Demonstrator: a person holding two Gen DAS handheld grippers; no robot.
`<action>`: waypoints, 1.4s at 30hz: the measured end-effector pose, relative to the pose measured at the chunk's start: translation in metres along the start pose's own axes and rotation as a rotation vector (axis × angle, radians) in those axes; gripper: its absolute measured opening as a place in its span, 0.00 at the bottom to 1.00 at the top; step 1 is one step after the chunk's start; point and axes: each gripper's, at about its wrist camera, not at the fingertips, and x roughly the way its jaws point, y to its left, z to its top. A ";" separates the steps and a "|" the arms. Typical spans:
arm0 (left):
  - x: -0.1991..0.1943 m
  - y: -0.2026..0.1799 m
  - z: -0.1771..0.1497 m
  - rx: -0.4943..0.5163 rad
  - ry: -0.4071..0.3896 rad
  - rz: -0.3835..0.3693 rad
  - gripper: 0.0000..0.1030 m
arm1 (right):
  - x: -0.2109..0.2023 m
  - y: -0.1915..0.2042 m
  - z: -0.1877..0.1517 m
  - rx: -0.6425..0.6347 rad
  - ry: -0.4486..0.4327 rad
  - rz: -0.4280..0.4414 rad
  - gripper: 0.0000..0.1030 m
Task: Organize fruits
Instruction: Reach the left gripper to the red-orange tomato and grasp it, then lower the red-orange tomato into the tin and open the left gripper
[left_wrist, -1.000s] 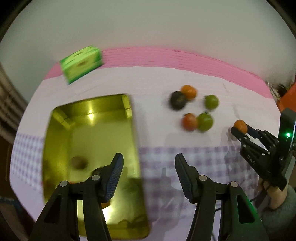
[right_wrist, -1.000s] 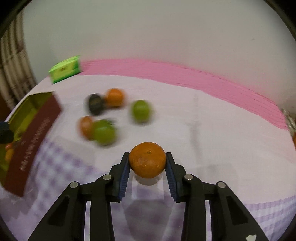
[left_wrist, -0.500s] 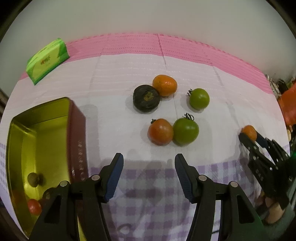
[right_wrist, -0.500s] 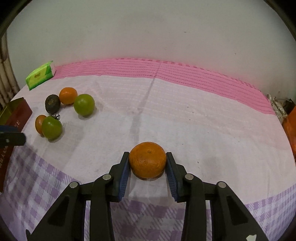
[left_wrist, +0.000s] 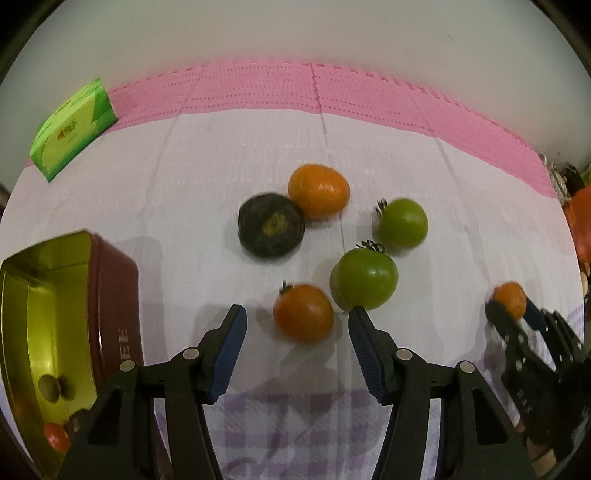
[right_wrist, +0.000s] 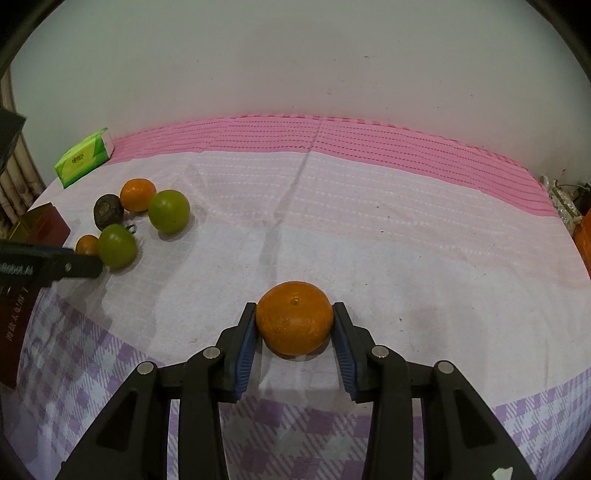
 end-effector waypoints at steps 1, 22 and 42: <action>0.001 0.000 0.002 0.003 -0.004 0.004 0.54 | 0.000 0.000 0.000 0.000 0.000 0.000 0.36; -0.067 0.062 -0.037 -0.052 -0.049 0.015 0.31 | 0.001 0.001 0.001 -0.005 0.001 -0.006 0.36; -0.035 0.170 -0.037 -0.165 0.056 0.158 0.32 | 0.002 0.001 0.000 -0.009 0.001 -0.015 0.36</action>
